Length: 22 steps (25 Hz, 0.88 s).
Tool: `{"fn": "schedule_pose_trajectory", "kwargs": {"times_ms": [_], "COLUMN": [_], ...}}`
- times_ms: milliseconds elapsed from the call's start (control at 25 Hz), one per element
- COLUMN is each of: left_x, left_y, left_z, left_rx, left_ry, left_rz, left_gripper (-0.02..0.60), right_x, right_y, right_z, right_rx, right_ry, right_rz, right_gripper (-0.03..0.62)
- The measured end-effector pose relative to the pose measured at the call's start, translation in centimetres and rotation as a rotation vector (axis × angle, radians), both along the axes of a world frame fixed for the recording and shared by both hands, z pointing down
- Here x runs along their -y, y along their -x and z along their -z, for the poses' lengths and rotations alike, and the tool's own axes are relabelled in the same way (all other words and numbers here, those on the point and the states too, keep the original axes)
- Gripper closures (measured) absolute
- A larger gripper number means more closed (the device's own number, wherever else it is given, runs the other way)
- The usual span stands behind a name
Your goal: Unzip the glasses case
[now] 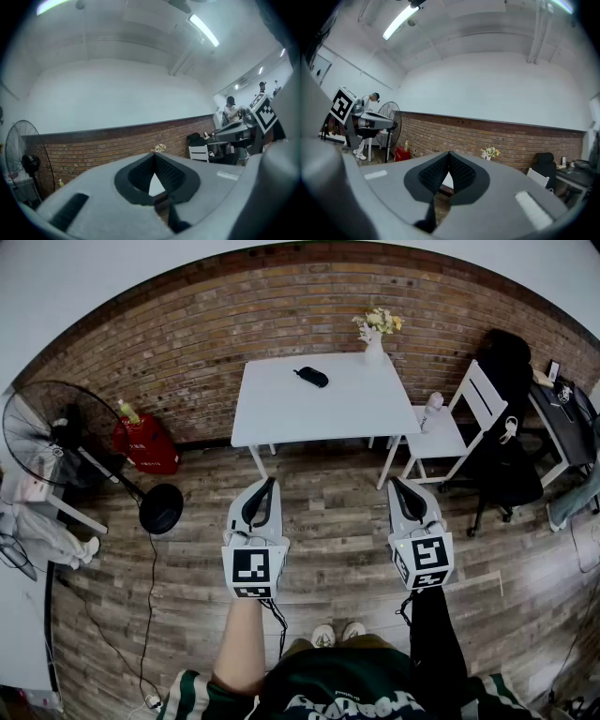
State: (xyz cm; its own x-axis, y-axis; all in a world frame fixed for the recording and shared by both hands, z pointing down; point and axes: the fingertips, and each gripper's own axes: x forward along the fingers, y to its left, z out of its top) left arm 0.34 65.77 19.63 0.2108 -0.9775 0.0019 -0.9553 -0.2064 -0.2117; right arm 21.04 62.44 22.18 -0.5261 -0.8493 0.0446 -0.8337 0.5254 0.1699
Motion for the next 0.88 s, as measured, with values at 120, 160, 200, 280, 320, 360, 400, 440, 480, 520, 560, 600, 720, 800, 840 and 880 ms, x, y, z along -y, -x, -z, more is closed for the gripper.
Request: {"fn": "schedule_pose_trajectory", "kwargs": {"times_ms": [120, 160, 200, 280, 320, 360, 400, 440, 480, 520, 560, 600, 720, 800, 840, 880], "left_x": [0.4, 0.5, 0.6, 0.7, 0.8, 0.9, 1.0, 1.0, 1.1, 1.2, 1.3, 1.5, 2.6, 3.8, 4.6, 5.5], "left_y": [0.2, 0.2, 0.2, 0.2, 0.2, 0.2, 0.2, 0.2, 0.1, 0.1, 0.0, -0.1, -0.2, -0.1, -0.1, -0.1], "left_z": [0.0, 0.0, -0.1, -0.3, -0.3, -0.3, -0.3, -0.3, -0.4, -0.6, -0.8, -1.0, -1.2, -1.3, -1.4, -1.5], "left_rx": [-0.002, -0.001, 0.001, 0.0, -0.002, -0.006, -0.011, -0.018, -0.025, -0.031, -0.034, -0.036, -0.045, -0.061, -0.068, -0.074], "left_ry": [-0.003, -0.003, -0.001, 0.002, 0.003, 0.002, 0.0, -0.003, -0.006, -0.007, -0.008, -0.01, -0.008, -0.008, -0.011, -0.014], "left_rz": [0.001, -0.001, -0.004, -0.016, -0.024, -0.03, -0.036, -0.044, -0.054, -0.068, -0.081, -0.091, -0.105, -0.105, -0.103, -0.102], "left_gripper": [0.577, 0.577, 0.577, 0.577, 0.577, 0.575, 0.566, 0.56, 0.546, 0.519, 0.495, 0.467, 0.423, 0.417, 0.416, 0.416], "right_x": [0.3, 0.4, 0.5, 0.7, 0.8, 0.9, 1.0, 1.1, 1.1, 1.2, 1.3, 1.4, 2.1, 3.2, 4.0, 4.9], "right_y": [0.2, 0.3, 0.4, 0.5, 0.5, 0.6, 0.7, 0.8, 0.9, 0.9, 0.9, 1.0, 1.3, 1.4, 1.4, 1.4], "right_z": [-0.2, -0.2, -0.3, -0.5, -0.5, -0.6, -0.7, -0.8, -1.0, -1.1, -1.2, -1.3, -1.5, -1.4, -1.5, -1.6], "right_rx": [-0.004, -0.007, -0.01, -0.013, -0.013, -0.013, -0.012, -0.008, -0.002, 0.007, 0.017, 0.027, 0.035, 0.027, 0.025, 0.025], "right_ry": [0.003, 0.004, 0.006, 0.009, 0.011, 0.012, 0.013, 0.014, 0.014, 0.014, 0.012, 0.007, -0.003, -0.01, -0.013, -0.015], "right_rz": [0.004, 0.004, 0.004, 0.002, 0.002, 0.002, 0.0, -0.004, -0.009, -0.015, -0.019, -0.021, -0.006, 0.0, 0.002, 0.007], "right_gripper": [0.582, 0.582, 0.582, 0.582, 0.581, 0.581, 0.582, 0.58, 0.58, 0.58, 0.58, 0.579, 0.478, 0.458, 0.451, 0.45]}}
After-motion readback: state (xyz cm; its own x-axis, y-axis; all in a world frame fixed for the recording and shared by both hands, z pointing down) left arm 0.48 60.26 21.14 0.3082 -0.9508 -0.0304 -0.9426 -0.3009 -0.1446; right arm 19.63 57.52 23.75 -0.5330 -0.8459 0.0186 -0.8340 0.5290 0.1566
